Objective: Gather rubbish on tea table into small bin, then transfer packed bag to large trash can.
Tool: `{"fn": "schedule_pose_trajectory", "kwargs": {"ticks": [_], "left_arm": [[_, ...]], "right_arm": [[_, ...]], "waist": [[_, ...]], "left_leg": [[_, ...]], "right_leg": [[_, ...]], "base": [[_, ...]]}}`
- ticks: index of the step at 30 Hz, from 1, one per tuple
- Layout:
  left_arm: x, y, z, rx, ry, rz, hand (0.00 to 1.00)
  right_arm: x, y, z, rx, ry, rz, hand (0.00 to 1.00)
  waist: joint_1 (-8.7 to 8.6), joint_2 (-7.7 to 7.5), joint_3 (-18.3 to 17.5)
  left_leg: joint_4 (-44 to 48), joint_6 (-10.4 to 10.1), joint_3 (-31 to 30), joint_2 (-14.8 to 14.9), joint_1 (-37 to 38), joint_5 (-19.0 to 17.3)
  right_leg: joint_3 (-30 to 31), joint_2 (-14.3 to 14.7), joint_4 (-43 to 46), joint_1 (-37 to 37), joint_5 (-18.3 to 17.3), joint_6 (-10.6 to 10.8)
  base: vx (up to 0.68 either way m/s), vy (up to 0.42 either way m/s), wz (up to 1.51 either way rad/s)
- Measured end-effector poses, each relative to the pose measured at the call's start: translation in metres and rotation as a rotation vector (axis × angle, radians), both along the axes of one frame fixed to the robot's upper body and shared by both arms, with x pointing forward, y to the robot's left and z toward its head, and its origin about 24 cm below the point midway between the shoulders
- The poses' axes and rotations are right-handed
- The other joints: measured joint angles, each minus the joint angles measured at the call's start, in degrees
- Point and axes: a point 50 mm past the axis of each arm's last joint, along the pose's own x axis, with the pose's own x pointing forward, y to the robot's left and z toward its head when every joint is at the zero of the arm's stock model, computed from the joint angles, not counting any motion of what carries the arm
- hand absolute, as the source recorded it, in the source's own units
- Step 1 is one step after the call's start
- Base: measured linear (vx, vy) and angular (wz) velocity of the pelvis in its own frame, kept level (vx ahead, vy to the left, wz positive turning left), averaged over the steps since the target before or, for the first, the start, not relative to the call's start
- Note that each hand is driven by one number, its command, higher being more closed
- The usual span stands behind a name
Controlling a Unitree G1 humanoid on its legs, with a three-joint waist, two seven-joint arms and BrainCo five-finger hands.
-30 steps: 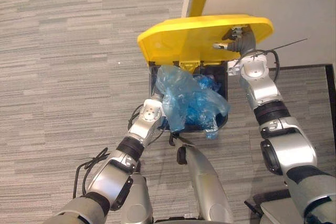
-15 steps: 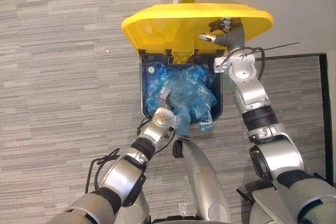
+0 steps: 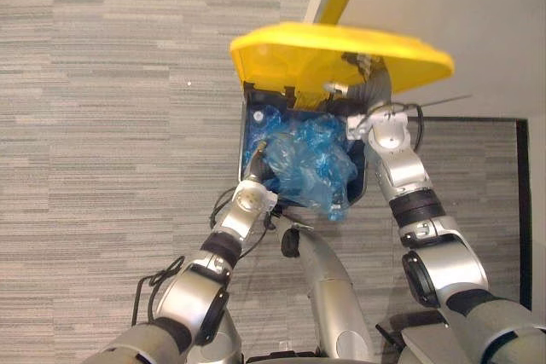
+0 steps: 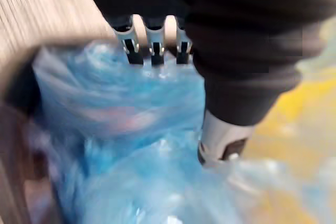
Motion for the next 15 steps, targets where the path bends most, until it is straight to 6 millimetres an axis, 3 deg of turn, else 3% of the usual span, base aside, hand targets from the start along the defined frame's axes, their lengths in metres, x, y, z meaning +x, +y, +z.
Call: {"fn": "schedule_pose_trajectory", "kwargs": {"ticks": [2,4,10,12,15], "left_arm": [[-0.018,0.020,-0.018,-0.007,0.036,0.066,0.00],[-0.050,0.045,-0.049,-0.013,0.128,0.151,0.00],[-0.098,0.083,-0.092,-0.015,0.310,0.242,0.00],[-0.114,0.094,-0.109,-0.015,0.404,0.263,0.00],[-0.151,0.110,-0.140,-0.012,0.583,0.328,0.00]], "right_arm": [[-0.010,-0.008,-0.033,-0.028,0.096,-0.018,0.00],[-0.031,-0.020,-0.079,-0.064,0.240,-0.039,0.00],[-0.051,-0.022,-0.113,-0.063,0.354,-0.024,0.00],[-0.057,-0.024,-0.123,-0.081,0.396,-0.022,0.00],[-0.072,-0.023,-0.147,-0.066,0.483,-0.019,0.00]], "waist": [[0.42,0.15,-0.37],[1.50,0.93,-3.90],[2.16,3.53,-6.20],[2.35,3.55,-6.31],[2.36,2.79,-6.83]], "left_leg": [[-0.58,0.47,-0.26,0.27,2.26,-0.20],[-2.33,1.17,-0.63,0.35,4.09,-0.02],[-4.69,1.81,-1.74,0.08,10.12,0.84],[-4.28,2.41,-2.30,-0.59,12.60,1.00],[-1.31,5.22,-2.20,-4.30,15.49,-0.47]], "right_leg": [[-0.06,-0.10,0.04,2.39,0.00,0.13],[-0.25,-0.29,0.50,3.62,-0.44,0.84],[-1.23,-1.63,4.29,7.56,-3.94,2.23],[-1.51,-2.32,4.07,10.31,-4.26,2.22],[0.00,-3.20,2.42,14.23,-3.06,2.65]], "base": [[-0.06,0.023,0.12],[-0.03,0.016,0.11],[0.00,0.006,0.13],[-0.07,0.017,0.09],[-0.19,0.067,-0.28]]}}
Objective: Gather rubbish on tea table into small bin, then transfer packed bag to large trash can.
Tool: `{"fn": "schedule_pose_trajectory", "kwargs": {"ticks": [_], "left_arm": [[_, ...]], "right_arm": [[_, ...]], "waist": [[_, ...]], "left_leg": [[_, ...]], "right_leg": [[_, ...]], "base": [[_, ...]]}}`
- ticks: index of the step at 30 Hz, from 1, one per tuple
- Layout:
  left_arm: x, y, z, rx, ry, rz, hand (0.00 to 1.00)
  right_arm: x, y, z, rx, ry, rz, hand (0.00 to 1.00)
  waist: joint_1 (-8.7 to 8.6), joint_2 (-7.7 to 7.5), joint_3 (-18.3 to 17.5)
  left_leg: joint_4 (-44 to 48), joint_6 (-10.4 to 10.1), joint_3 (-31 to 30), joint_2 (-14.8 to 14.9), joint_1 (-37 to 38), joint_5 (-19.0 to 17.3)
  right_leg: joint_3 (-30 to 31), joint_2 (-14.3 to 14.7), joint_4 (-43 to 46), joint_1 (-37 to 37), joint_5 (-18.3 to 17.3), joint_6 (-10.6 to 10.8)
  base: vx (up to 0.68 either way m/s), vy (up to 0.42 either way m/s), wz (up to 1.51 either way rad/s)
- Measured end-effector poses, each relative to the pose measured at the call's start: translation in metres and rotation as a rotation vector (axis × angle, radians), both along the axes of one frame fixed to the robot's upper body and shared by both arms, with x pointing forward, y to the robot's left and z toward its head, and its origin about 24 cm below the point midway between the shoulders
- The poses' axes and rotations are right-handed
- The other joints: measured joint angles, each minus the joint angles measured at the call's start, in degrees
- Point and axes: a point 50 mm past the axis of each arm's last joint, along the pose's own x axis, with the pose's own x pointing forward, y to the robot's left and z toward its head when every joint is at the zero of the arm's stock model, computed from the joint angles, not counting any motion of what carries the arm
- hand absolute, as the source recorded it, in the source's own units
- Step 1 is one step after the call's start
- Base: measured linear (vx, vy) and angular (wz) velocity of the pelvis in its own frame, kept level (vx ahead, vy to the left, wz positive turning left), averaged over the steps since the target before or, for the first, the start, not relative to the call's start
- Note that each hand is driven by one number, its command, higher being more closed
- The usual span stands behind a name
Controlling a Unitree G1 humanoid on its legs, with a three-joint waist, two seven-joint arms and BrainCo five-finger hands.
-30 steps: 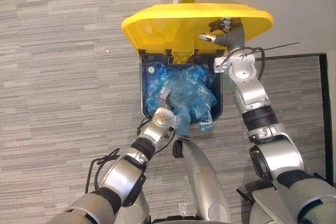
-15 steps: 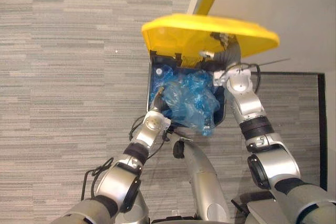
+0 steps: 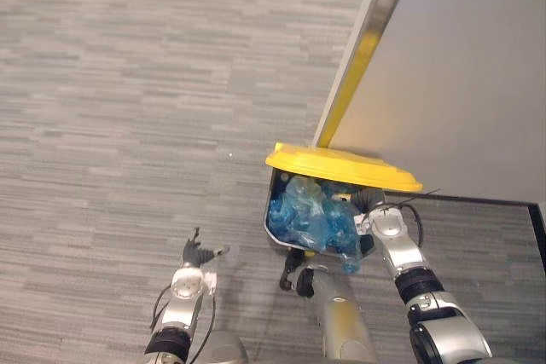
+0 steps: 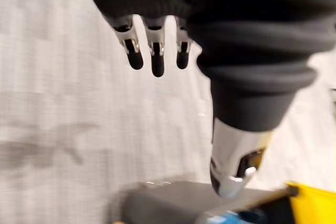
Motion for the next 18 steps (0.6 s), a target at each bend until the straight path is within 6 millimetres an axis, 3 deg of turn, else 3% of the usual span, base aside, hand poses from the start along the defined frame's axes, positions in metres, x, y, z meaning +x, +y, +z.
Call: {"fn": "schedule_pose_trajectory", "kwargs": {"ticks": [1,2,3,4,5,6,7,9,10,11,12,13,14,15,18], "left_arm": [[-0.027,0.007,-0.016,-0.009,0.106,0.033,0.00],[-0.033,0.007,-0.020,-0.013,0.130,0.040,0.00],[-0.050,0.008,-0.028,-0.023,0.193,0.054,0.00],[-0.059,0.008,-0.032,-0.031,0.224,0.057,0.00],[-0.067,0.010,-0.035,-0.041,0.252,0.067,0.00],[-0.075,0.013,-0.038,-0.037,0.287,0.076,0.00],[-0.083,0.013,-0.041,-0.042,0.318,0.082,0.00],[-0.087,0.013,-0.043,-0.049,0.337,0.074,0.00],[-0.089,0.015,-0.043,-0.047,0.344,0.068,0.00],[-0.087,0.016,-0.042,-0.050,0.337,0.071,0.00],[-0.085,0.013,-0.043,-0.061,0.333,0.071,0.00],[-0.087,0.004,-0.045,-0.088,0.341,0.071,0.00],[-0.088,0.003,-0.046,-0.095,0.341,0.074,0.00],[-0.086,0.007,-0.044,-0.092,0.333,0.078,0.00],[-0.082,-0.011,-0.047,-0.144,0.319,0.071,0.00]], "right_arm": [[-0.009,0.007,-0.012,0.024,0.038,0.007,0.00],[-0.012,0.008,-0.016,0.026,0.050,0.012,0.00],[-0.022,0.015,-0.026,0.040,0.087,0.034,0.00],[-0.026,0.018,-0.031,0.046,0.105,0.042,0.00],[-0.037,0.020,-0.042,0.057,0.144,0.040,0.00],[-0.054,0.015,-0.060,0.055,0.216,0.022,0.00],[-0.077,0.008,-0.080,0.043,0.311,-0.004,0.00],[-0.104,0.001,-0.101,0.050,0.417,-0.054,0.00],[-0.130,-0.004,-0.118,0.080,0.508,-0.118,0.00],[-0.143,-0.006,-0.126,0.091,0.554,-0.148,0.00],[-0.156,-0.009,-0.134,0.111,0.607,-0.195,0.00],[-0.163,-0.018,-0.137,0.117,0.626,-0.254,0.00],[-0.167,-0.022,-0.138,0.114,0.637,-0.277,0.00],[-0.176,-0.023,-0.141,0.121,0.655,-0.306,0.00],[-0.198,-0.032,-0.148,0.116,0.731,-0.380,0.00]], "waist": [[0.07,-0.79,-0.44],[0.14,-0.94,-0.48],[0.63,-1.76,-0.42],[0.82,-1.95,-0.48],[0.91,-2.11,-0.18],[0.58,-2.00,-0.30],[-0.16,-1.67,-0.48],[-0.44,-2.08,-0.74],[-0.62,-3.64,-1.77],[-0.44,-4.04,-2.07],[-0.17,-2.56,-2.16],[-0.09,-0.59,-3.43],[-0.16,-0.04,-3.67],[-0.64,-1.21,-4.00],[-0.45,1.10,-6.52]], "left_leg": [[0.79,1.17,0.82,-2.24,0.52,-0.58],[1.01,1.46,0.97,-2.84,0.55,-0.66],[1.16,3.73,1.96,-4.65,0.15,0.09],[0.26,4.46,3.07,-4.29,0.19,1.09],[-0.62,3.57,5.21,-4.48,0.03,2.79],[-0.97,3.32,6.18,-4.27,0.32,3.84],[-1.85,3.15,6.36,-3.61,0.44,5.18],[-3.53,2.80,6.23,-3.21,0.02,6.88],[-3.85,2.14,6.25,-3.38,-1.07,7.48],[-4.01,1.85,6.73,-3.53,-1.75,7.65],[-5.74,1.54,7.36,-2.61,-2.24,8.66],[-8.46,2.70,9.07,-0.56,-3.02,10.47],[-9.70,1.73,10.23,0.46,-3.06,11.56],[-10.87,0.28,10.32,-1.29,-2.56,12.78],[-14.85,1.63,11.34,0.41,-2.11,14.87]], "right_leg": [[0.38,-0.41,-2.35,1.18,1.17,0.93],[0.21,-0.44,-3.45,1.57,1.42,1.32],[-1.27,-0.44,-8.65,3.23,1.83,2.98],[-2.73,-0.66,-9.48,3.63,1.53,4.09],[-2.86,-2.59,-5.69,2.07,0.54,2.08],[-0.41,-3.91,3.28,0.72,0.04,-1.30],[3.11,-4.95,13.81,0.68,-1.54,-1.12],[8.19,-5.74,22.09,2.73,-3.81,0.99],[12.37,-6.51,22.11,7.23,-3.59,3.76],[12.65,-5.33,18.21,8.06,-5.64,6.64],[12.44,-2.65,12.32,9.23,-5.97,6.52],[13.23,0.89,3.10,11.56,-6.00,5.59],[14.16,1.59,2.68,11.62,-6.64,4.57],[14.90,0.71,2.87,12.05,-8.92,2.21],[15.76,4.24,-4.03,12.88,-4.66,1.97]], "base": [[-0.27,0.118,-0.61],[-0.29,0.167,-1.05],[-0.33,0.170,-0.94],[-0.35,0.157,-0.98],[-0.35,0.113,-0.57],[-0.31,0.093,-0.34],[-0.28,0.084,-0.13],[-0.22,-0.028,-0.02],[-0.18,-0.137,-0.17],[-0.12,-0.147,-0.39],[-0.09,-0.112,-0.69],[-0.09,-0.127,-0.71],[-0.11,-0.144,-0.46],[-0.08,-0.137,-0.20],[-0.07,-0.054,-0.27]]}}
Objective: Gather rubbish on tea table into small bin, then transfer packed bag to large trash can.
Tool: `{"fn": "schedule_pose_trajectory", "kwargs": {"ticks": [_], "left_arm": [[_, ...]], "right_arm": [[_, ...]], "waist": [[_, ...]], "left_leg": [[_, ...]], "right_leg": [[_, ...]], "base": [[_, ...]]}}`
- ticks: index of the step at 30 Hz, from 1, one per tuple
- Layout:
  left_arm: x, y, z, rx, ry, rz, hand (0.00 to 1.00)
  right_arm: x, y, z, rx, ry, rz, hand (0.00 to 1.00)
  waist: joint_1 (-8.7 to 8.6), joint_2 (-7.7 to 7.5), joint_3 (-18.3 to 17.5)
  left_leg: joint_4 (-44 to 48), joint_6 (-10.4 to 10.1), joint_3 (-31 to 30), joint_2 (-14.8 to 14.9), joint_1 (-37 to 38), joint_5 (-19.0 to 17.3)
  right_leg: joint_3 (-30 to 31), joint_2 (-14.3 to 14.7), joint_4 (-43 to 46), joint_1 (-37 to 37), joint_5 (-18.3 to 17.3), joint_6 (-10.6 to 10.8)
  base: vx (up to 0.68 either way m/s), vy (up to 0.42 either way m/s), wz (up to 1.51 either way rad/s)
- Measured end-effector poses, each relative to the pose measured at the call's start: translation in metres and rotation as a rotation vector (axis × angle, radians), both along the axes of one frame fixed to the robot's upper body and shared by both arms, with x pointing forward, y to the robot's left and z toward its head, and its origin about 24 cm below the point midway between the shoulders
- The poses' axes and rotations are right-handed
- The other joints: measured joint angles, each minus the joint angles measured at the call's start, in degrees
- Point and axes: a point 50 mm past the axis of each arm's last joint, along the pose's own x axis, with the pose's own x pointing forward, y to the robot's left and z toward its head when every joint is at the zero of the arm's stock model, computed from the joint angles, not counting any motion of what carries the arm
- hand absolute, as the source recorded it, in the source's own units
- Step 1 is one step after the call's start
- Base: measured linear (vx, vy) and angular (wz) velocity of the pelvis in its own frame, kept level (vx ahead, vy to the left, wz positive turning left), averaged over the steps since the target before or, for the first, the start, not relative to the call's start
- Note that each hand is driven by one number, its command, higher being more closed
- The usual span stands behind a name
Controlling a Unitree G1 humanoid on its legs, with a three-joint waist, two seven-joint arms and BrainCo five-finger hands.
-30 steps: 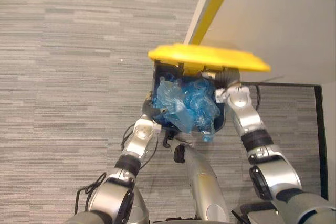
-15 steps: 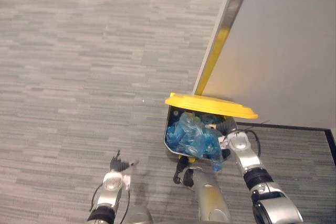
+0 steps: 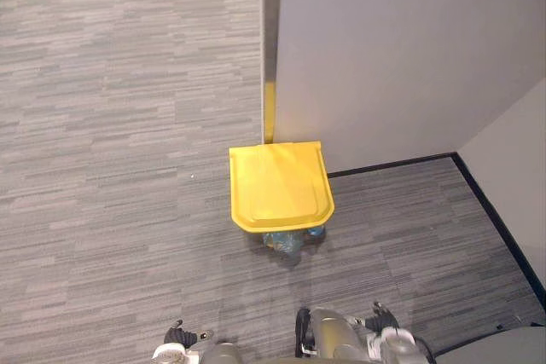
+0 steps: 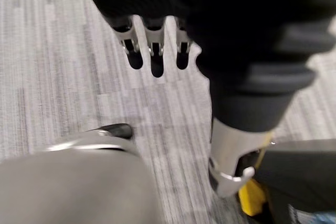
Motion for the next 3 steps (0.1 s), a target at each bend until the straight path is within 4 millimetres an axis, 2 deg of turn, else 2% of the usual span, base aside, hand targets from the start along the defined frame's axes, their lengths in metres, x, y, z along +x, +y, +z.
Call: {"fn": "schedule_pose_trajectory", "kwargs": {"ticks": [3], "left_arm": [[0.005,-0.018,-0.001,-0.044,-0.014,-0.015,0.00]], "right_arm": [[-0.004,-0.004,-0.001,-0.004,0.016,-0.045,0.00]], "waist": [[-0.11,0.75,-0.77]], "left_leg": [[-0.94,1.11,0.31,0.00,-0.29,0.68]], "right_leg": [[0.87,1.13,-5.13,0.93,3.39,0.52]], "base": [[-0.05,0.042,-0.27]]}}
